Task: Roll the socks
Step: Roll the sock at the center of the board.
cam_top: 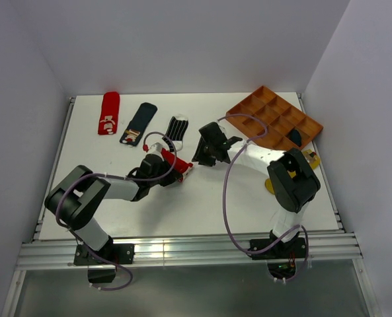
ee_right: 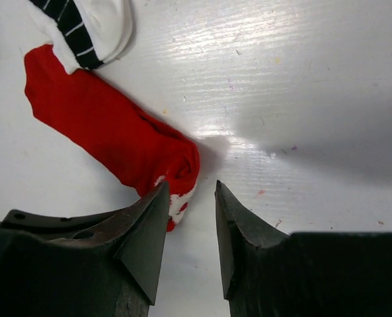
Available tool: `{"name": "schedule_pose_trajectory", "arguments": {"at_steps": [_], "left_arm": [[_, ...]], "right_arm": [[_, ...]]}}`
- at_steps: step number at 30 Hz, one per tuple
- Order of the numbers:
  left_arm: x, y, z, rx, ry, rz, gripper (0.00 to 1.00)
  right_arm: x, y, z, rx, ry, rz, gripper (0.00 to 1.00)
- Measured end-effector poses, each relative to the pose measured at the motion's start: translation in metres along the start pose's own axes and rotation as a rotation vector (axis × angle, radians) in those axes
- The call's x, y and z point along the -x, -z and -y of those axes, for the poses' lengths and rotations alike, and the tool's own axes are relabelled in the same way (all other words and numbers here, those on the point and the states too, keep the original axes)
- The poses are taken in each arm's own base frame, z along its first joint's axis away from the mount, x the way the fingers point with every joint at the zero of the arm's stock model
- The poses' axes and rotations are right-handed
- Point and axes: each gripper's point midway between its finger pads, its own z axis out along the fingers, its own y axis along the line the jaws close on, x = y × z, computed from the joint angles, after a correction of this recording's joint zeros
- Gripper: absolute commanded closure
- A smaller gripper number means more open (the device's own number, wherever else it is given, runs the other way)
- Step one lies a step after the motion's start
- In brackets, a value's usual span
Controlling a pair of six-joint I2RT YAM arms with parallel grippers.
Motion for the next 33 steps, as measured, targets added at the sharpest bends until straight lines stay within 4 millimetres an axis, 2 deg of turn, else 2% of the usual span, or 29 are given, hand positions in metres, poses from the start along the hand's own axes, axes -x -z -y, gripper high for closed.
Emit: {"name": "schedule_pose_trajectory", "arguments": {"at_steps": [8, 13, 20, 27, 30, 33], "left_arm": [[-0.002, -0.003, 0.0, -0.051, 0.142, -0.078, 1.0], [-0.005, -0.007, 0.006, -0.071, 0.171, -0.118, 1.0], [-0.006, -0.008, 0.007, -0.073, 0.215, -0.144, 1.0], [-0.008, -0.01, 0.009, -0.084, 0.266, -0.174, 1.0], [-0.009, -0.01, 0.01, -0.089, 0.275, -0.18, 1.0], [-0.01, -0.01, 0.01, -0.089, 0.288, -0.186, 1.0]], "right_arm": [[-0.006, -0.003, 0.0, 0.02, -0.024, -0.009, 0.58], [-0.008, -0.006, -0.005, 0.032, -0.025, -0.01, 0.58], [-0.024, -0.021, 0.0, 0.005, -0.028, -0.051, 0.58], [-0.023, -0.024, -0.002, 0.012, -0.037, -0.046, 0.59], [-0.026, -0.029, 0.001, 0.002, -0.039, -0.053, 0.61], [-0.029, -0.035, 0.005, -0.008, -0.041, -0.06, 0.72]]}}
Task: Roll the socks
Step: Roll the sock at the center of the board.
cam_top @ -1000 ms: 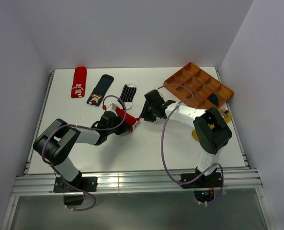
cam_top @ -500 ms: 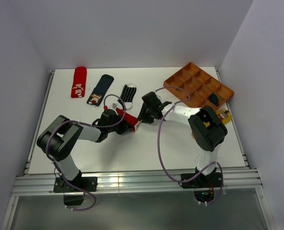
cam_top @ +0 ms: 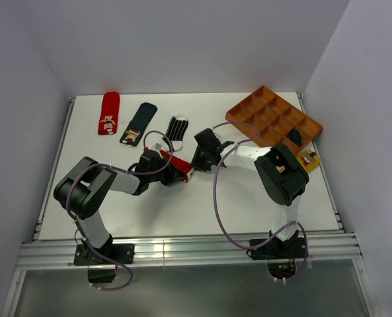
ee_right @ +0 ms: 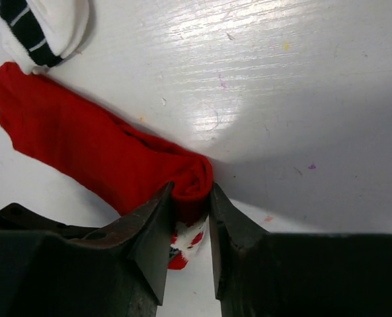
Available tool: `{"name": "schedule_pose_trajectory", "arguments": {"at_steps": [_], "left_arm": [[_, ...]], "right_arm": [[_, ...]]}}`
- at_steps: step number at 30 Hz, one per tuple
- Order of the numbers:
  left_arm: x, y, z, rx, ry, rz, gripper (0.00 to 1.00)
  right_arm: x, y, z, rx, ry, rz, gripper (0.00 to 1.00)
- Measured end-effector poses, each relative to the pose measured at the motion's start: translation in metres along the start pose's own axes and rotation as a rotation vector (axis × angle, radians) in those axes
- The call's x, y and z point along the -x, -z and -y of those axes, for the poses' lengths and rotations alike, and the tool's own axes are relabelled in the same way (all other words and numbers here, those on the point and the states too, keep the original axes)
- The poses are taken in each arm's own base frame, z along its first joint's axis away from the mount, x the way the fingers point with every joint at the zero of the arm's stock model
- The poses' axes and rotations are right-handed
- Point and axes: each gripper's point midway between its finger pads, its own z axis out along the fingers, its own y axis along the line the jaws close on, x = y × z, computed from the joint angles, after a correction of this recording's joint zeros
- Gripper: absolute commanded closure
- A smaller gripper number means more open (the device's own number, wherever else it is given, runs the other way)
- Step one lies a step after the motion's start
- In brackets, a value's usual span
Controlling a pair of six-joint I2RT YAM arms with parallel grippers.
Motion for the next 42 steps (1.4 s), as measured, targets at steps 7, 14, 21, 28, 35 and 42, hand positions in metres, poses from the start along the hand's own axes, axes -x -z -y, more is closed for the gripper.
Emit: {"name": "schedule_pose_trajectory", "arguments": {"at_steps": [7, 14, 21, 28, 35, 42], "left_arm": [[-0.001, -0.001, 0.001, -0.008, 0.006, -0.012, 0.98], [0.003, 0.001, -0.001, 0.017, -0.069, 0.009, 0.64], [0.005, 0.014, 0.003, 0.095, -0.273, 0.105, 0.54], [-0.004, 0.029, 0.022, 0.166, -0.596, 0.255, 0.54], [-0.004, 0.034, 0.047, 0.139, -0.831, 0.349, 0.54], [-0.012, 0.022, 0.042, 0.166, -0.969, 0.354, 0.54]], "right_arm": [[0.002, -0.006, -0.002, -0.014, 0.012, -0.009, 1.0], [0.002, -0.008, -0.003, -0.069, 0.044, -0.05, 1.0], [0.004, -0.007, -0.002, -0.107, 0.066, -0.061, 1.0], [0.005, -0.006, 0.0, -0.141, 0.091, -0.073, 1.0], [0.005, -0.006, 0.001, -0.151, 0.104, -0.082, 1.0], [0.004, -0.006, 0.001, -0.154, 0.109, -0.087, 1.0]]}}
